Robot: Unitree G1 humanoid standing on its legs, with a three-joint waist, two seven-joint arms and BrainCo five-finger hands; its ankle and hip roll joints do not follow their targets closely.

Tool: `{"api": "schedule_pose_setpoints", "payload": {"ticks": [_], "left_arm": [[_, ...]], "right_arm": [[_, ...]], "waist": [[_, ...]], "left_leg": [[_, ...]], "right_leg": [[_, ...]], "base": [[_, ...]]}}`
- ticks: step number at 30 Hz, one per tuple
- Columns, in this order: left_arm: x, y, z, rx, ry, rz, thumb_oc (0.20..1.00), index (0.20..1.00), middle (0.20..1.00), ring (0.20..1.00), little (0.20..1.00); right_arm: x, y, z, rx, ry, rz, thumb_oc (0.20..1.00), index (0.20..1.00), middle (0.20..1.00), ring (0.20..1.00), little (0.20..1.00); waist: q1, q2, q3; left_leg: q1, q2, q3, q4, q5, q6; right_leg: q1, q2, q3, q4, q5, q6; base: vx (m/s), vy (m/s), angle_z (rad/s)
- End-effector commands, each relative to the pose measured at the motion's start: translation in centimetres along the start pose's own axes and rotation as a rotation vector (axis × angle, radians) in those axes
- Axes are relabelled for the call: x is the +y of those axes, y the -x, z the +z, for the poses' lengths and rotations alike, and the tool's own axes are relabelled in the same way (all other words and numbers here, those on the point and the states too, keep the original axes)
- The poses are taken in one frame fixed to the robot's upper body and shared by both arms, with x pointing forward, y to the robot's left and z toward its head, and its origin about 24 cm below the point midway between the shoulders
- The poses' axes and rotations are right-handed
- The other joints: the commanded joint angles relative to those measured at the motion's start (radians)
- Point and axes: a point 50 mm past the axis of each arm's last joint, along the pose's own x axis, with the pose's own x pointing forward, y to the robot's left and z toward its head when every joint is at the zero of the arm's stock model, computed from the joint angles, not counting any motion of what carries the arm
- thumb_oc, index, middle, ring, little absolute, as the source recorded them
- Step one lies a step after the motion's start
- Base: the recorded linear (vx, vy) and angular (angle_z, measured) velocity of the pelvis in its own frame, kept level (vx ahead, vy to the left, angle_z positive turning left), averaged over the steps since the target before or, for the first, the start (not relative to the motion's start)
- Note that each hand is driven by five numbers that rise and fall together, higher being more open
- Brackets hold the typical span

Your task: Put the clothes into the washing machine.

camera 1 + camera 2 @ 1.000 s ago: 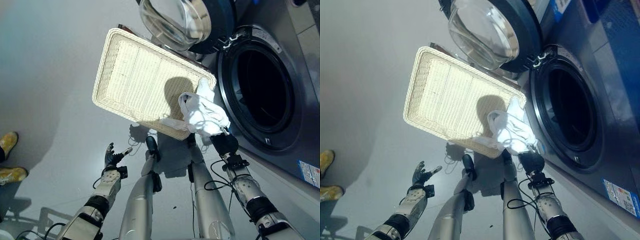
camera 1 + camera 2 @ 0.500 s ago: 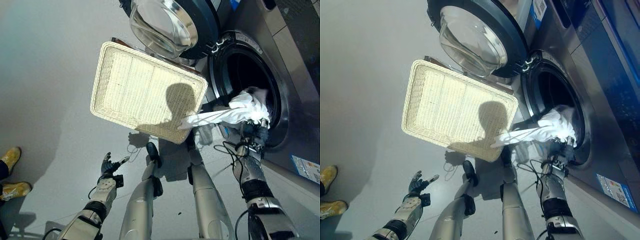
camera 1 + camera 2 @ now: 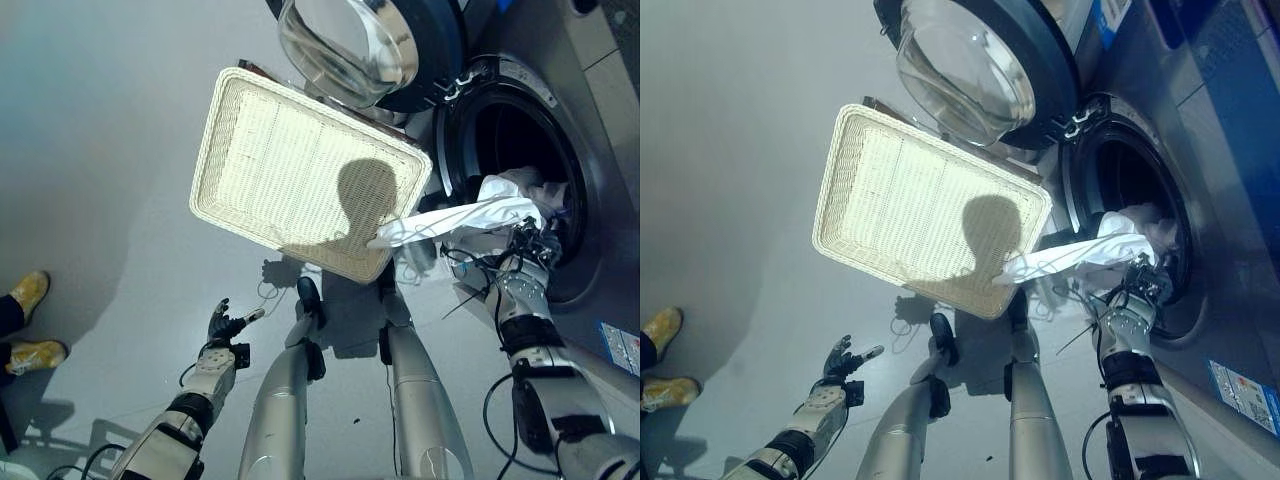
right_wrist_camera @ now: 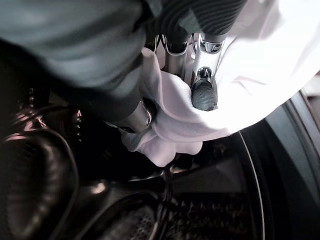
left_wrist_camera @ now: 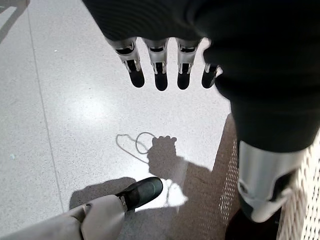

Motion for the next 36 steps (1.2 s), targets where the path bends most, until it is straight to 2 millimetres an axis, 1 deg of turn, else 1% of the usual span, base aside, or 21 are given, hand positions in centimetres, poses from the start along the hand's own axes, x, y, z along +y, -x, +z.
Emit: {"api": "schedule_pose_setpoints", "payload": {"ticks": [1, 3, 7, 8, 9, 10, 11, 12, 15, 16, 18, 20, 23, 24, 25, 26, 27, 28, 30, 33, 36], "left_arm": [[1.3, 0.4, -1.3, 0.022, -0.068, 0.012, 1.0, 1.0, 1.0, 1.0, 1.0], [1.6, 0.4, -1.3, 0.021, -0.078, 0.011, 1.0, 1.0, 1.0, 1.0, 1.0], [1.7, 0.4, -1.3, 0.02, -0.081, 0.01, 1.0, 1.0, 1.0, 1.0, 1.0], [2.3, 0.3, -0.6, 0.007, -0.101, 0.006, 1.0, 1.0, 1.0, 1.0, 1.0], [2.7, 0.3, -0.5, -0.003, -0.111, 0.003, 1.0, 1.0, 1.0, 1.0, 1.0], [3.1, 0.4, -0.4, -0.009, -0.112, 0.002, 1.0, 1.0, 1.0, 1.0, 1.0], [3.2, 0.4, -0.3, -0.009, -0.113, 0.003, 1.0, 1.0, 1.0, 1.0, 1.0], [3.8, 0.4, -0.3, -0.01, -0.114, 0.007, 1.0, 1.0, 1.0, 1.0, 1.0], [4.4, 0.4, -0.3, -0.01, -0.111, 0.012, 1.0, 1.0, 1.0, 1.0, 1.0], [4.9, 0.5, -0.5, -0.005, -0.098, 0.015, 1.0, 1.0, 1.0, 1.0, 1.0], [4.9, 0.6, -0.5, -0.003, -0.095, 0.016, 1.0, 1.0, 1.0, 1.0, 1.0], [5.6, 0.5, -0.6, 0.005, -0.082, 0.023, 1.0, 1.0, 1.0, 1.0, 1.0], [5.9, 0.4, -0.6, 0.01, -0.083, 0.023, 1.0, 1.0, 1.0, 1.0, 1.0], [5.8, 0.2, -0.3, 0.01, -0.081, 0.02, 1.0, 1.0, 1.0, 1.0, 1.0], [5.7, 0.1, -0.1, 0.007, -0.086, 0.014, 1.0, 1.0, 1.0, 1.0, 1.0], [5.4, 0.0, 0.2, 0.0, -0.09, 0.002, 1.0, 1.0, 1.0, 1.0, 1.0], [5.2, -0.1, 0.5, -0.006, -0.091, -0.005, 1.0, 1.0, 1.0, 1.0, 1.0], [4.9, -0.2, 0.9, -0.013, -0.091, -0.015, 1.0, 1.0, 1.0, 1.0, 1.0], [4.9, -0.2, 0.9, -0.014, -0.091, -0.017, 1.0, 1.0, 1.0, 1.0, 1.0], [4.0, -0.4, 1.2, -0.016, -0.092, -0.038, 1.0, 1.0, 1.0, 1.0, 1.0], [3.0, -0.3, 0.9, -0.015, -0.092, -0.048, 1.0, 1.0, 1.0, 1.0, 1.0]], "right_arm": [[8.6, -1.4, 6.7, -0.271, 0.014, 0.219, 0.2, 0.2, 0.2, 0.2, 0.2], [9.8, -1.3, 7.9, -0.349, -0.026, 0.21, 0.2, 0.2, 0.2, 0.2, 0.2], [10.6, -1.1, 8.8, -0.42, -0.058, 0.189, 0.2, 0.2, 0.2, 0.2, 0.2], [15.2, 0.6, 13.0, -0.695, -0.17, 0.13, 0.2, 0.2, 0.2, 0.2, 0.2], [18.1, 2.3, 15.3, -0.87, -0.157, 0.108, 0.2, 0.2, 0.2, 0.2, 0.2], [20.1, 4.1, 16.9, -1.016, -0.165, 0.094, 0.2, 0.2, 0.2, 0.2, 0.2], [20.4, 4.5, 17.2, -1.04, -0.166, 0.088, 0.2, 0.2, 0.2, 0.2, 0.2], [21.3, 5.8, 18.9, -1.147, -0.207, 0.06, 0.2, 0.2, 0.2, 0.2, 0.2], [21.9, 7.3, 21.0, -1.283, -0.245, 0.008, 0.2, 0.2, 0.2, 0.2, 0.2], [22.0, 8.5, 22.8, -1.404, -0.277, -0.068, 0.2, 0.2, 0.2, 0.2, 0.2], [21.7, 8.7, 23.5, -1.436, -0.293, -0.097, 0.2, 0.2, 0.2, 0.2, 0.2], [20.0, 8.9, 26.1, -1.475, -0.333, -0.2, 0.2, 0.2, 0.2, 0.2, 0.2], [17.3, 7.9, 27.9, -1.384, -0.378, -0.27, 0.2, 0.2, 0.2, 0.2, 0.2], [14.4, 5.8, 28.0, -1.206, -0.422, -0.255, 0.501, 0.501, 0.501, 0.501, 0.501], [12.7, 4.4, 28.1, -1.099, -0.434, -0.22, 0.881, 0.881, 0.881, 0.881, 0.881], [12.2, 2.3, 26.3, -0.921, -0.356, -0.149, 1.0, 1.0, 1.0, 1.0, 1.0], [11.8, 1.0, 24.5, -0.815, -0.294, -0.129, 1.0, 1.0, 1.0, 1.0, 1.0], [11.7, -0.3, 21.3, -0.676, -0.23, -0.067, 1.0, 1.0, 1.0, 1.0, 1.0], [11.7, -0.6, 20.3, -0.633, -0.206, -0.044, 1.0, 1.0, 1.0, 1.0, 1.0], [9.0, -2.4, 13.0, -0.354, -0.05, 0.068, 1.0, 1.0, 1.0, 1.0, 1.0], [7.1, -2.7, 11.3, -0.338, 0.01, 0.026, 1.0, 1.0, 1.0, 1.0, 1.0]], "waist": [[-0.007, 0.07, -0.02], [0.0, 0.072, -0.02], [0.002, 0.074, -0.02], [0.012, 0.077, -0.02], [0.018, 0.079, -0.02], [0.015, 0.08, -0.02], [0.014, 0.079, -0.02], [0.008, 0.073, -0.02], [0.001, 0.068, -0.02], [-0.011, 0.065, -0.02], [-0.015, 0.064, -0.02], [-0.034, 0.059, -0.02], [-0.035, 0.053, -0.02], [-0.032, 0.055, -0.02], [-0.026, 0.057, -0.02], [-0.017, 0.064, -0.02], [-0.011, 0.069, -0.02], [-0.003, 0.078, -0.02], [-0.002, 0.081, -0.02], [0.012, 0.103, -0.02], [0.015, 0.112, -0.02]], "left_leg": [[-0.056, -0.069, -0.052, 0.078, -0.05, -0.004], [-0.062, -0.069, -0.058, 0.081, -0.05, -0.005], [-0.067, -0.069, -0.062, 0.082, -0.05, -0.005], [-0.089, -0.067, -0.08, 0.081, -0.042, -0.005], [-0.097, -0.062, -0.084, 0.077, -0.036, -0.006], [-0.104, -0.056, -0.086, 0.072, -0.031, -0.007], [-0.106, -0.055, -0.086, 0.072, -0.03, -0.007], [-0.112, -0.051, -0.088, 0.069, -0.026, -0.009], [-0.119, -0.045, -0.09, 0.062, -0.018, -0.013], [-0.12, -0.038, -0.089, 0.053, -0.013, -0.018], [-0.119, -0.034, -0.087, 0.05, -0.011, -0.02], [-0.126, -0.024, -0.084, 0.046, -0.006, -0.027], [-0.129, -0.02, -0.084, 0.047, -0.003, -0.031], [-0.134, -0.018, -0.085, 0.05, -0.002, -0.033], [-0.134, -0.02, -0.085, 0.048, 0.0, -0.033], [-0.134, -0.023, -0.086, 0.045, 0.003, -0.033], [-0.136, -0.025, -0.086, 0.042, 0.006, -0.033], [-0.139, -0.026, -0.084, 0.037, 0.009, -0.034], [-0.14, -0.026, -0.083, 0.036, 0.01, -0.034], [-0.15, -0.034, -0.083, 0.045, 0.006, -0.035], [-0.157, -0.039, -0.085, 0.049, 0.005, -0.033]], "right_leg": [[-0.027, 0.039, -0.136, 0.209, -0.199, 0.002], [-0.032, 0.04, -0.139, 0.217, -0.202, 0.001], [-0.037, 0.043, -0.139, 0.221, -0.204, -0.001], [-0.058, 0.053, -0.137, 0.237, -0.213, -0.008], [-0.068, 0.056, -0.142, 0.251, -0.221, -0.011], [-0.078, 0.058, -0.145, 0.263, -0.225, -0.011], [-0.08, 0.059, -0.145, 0.266, -0.226, -0.011], [-0.088, 0.062, -0.145, 0.273, -0.229, -0.012], [-0.094, 0.065, -0.143, 0.276, -0.231, -0.011], [-0.095, 0.068, -0.141, 0.278, -0.234, -0.009], [-0.095, 0.067, -0.141, 0.279, -0.235, -0.008], [-0.098, 0.069, -0.138, 0.28, -0.238, -0.005], [-0.096, 0.068, -0.139, 0.282, -0.242, -0.004], [-0.099, 0.067, -0.136, 0.283, -0.243, -0.004], [-0.099, 0.066, -0.136, 0.28, -0.242, -0.005], [-0.099, 0.066, -0.134, 0.275, -0.241, -0.007], [-0.101, 0.063, -0.136, 0.272, -0.24, -0.008], [-0.106, 0.061, -0.138, 0.271, -0.239, -0.009], [-0.108, 0.06, -0.138, 0.271, -0.24, -0.009], [-0.122, 0.047, -0.145, 0.282, -0.247, -0.011], [-0.132, 0.045, -0.146, 0.287, -0.247, -0.012]], "base": [[0.03, -0.082, 0.1], [0.03, -0.074, 0.12], [0.02, -0.068, 0.06], [0.05, -0.183, 0.03], [0.06, -0.223, 0.06], [0.02, -0.084, 0.07], [0.02, -0.074, 0.02], [0.02, -0.049, -0.01], [0.02, -0.033, -0.08], [0.01, -0.022, -0.13], [0.01, -0.014, -0.1], [0.0, -0.021, -0.17], [0.0, -0.032, -0.06], [0.01, -0.036, 0.03], [0.01, -0.034, 0.09], [0.0, -0.015, 0.22], [-0.01, -0.003, 0.28], [-0.01, 0.005, 0.26], [-0.01, 0.003, 0.1], [-0.01, 0.0, 0.03], [0.0, 0.003, -0.01]]}}
